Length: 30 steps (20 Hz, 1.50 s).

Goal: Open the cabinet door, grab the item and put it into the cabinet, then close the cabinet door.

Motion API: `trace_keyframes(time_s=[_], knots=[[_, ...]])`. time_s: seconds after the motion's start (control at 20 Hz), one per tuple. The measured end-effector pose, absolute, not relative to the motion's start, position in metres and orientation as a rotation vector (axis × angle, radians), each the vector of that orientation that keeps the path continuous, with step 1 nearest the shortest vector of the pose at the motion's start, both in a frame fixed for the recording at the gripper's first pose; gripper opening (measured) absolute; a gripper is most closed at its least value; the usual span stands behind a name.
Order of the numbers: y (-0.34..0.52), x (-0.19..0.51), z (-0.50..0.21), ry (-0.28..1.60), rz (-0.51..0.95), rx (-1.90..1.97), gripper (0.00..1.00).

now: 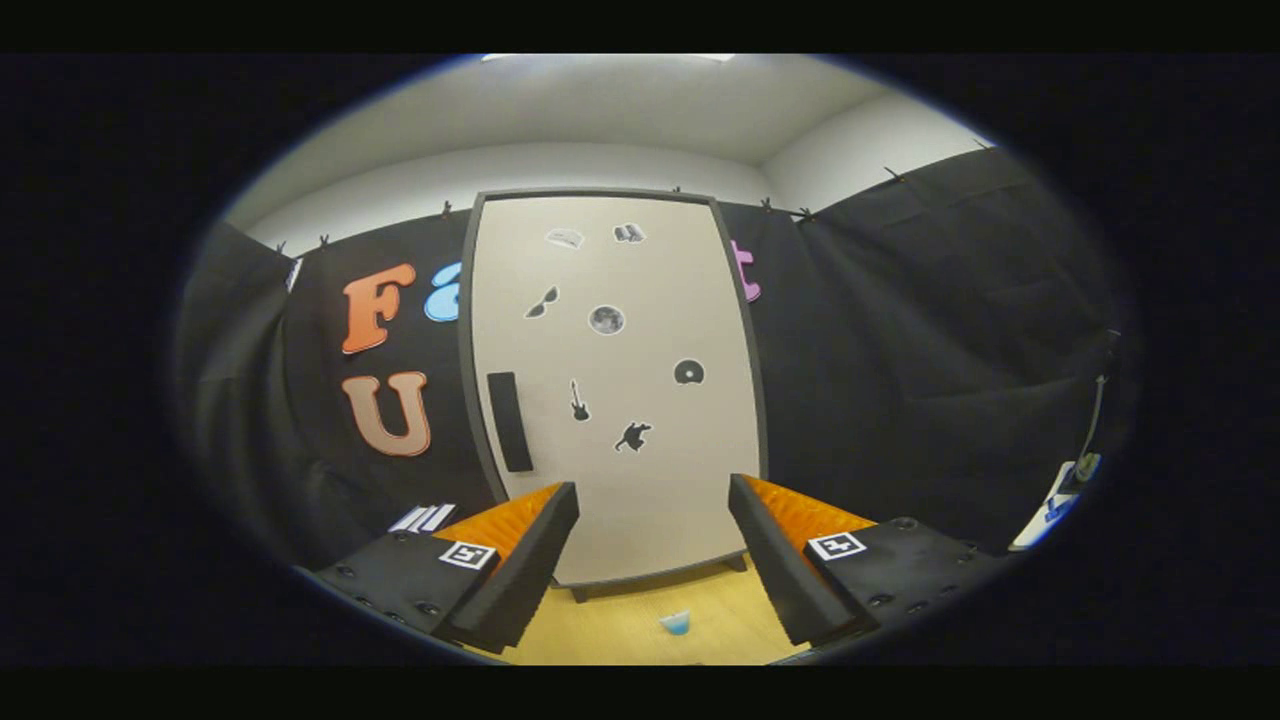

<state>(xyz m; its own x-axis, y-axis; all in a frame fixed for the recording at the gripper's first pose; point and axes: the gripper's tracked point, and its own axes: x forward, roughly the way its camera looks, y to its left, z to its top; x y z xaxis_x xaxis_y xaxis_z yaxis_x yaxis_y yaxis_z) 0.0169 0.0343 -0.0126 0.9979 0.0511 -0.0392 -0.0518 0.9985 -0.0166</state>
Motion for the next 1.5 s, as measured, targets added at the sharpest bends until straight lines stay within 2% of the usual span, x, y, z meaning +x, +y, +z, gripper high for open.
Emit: trace_keyframes(time_s=[0.8, 1.1, 1.15, 1.25, 1.35, 1.45, 1.5], knots=[[0.163, 0.131, -0.017, 0.099, 0.264, -0.115, 0.98], [0.174, 0.184, -0.032, 0.168, 0.262, -0.129, 0.93], [0.176, 0.19, -0.036, 0.189, 0.268, -0.113, 0.88], [0.184, 0.193, -0.04, 0.216, 0.295, -0.086, 0.63], [0.182, 0.202, -0.042, 0.213, 0.27, -0.103, 0.59], [0.181, 0.199, -0.042, 0.214, 0.276, -0.099, 0.41], [0.181, 0.197, -0.042, 0.217, 0.279, -0.084, 0.38]])
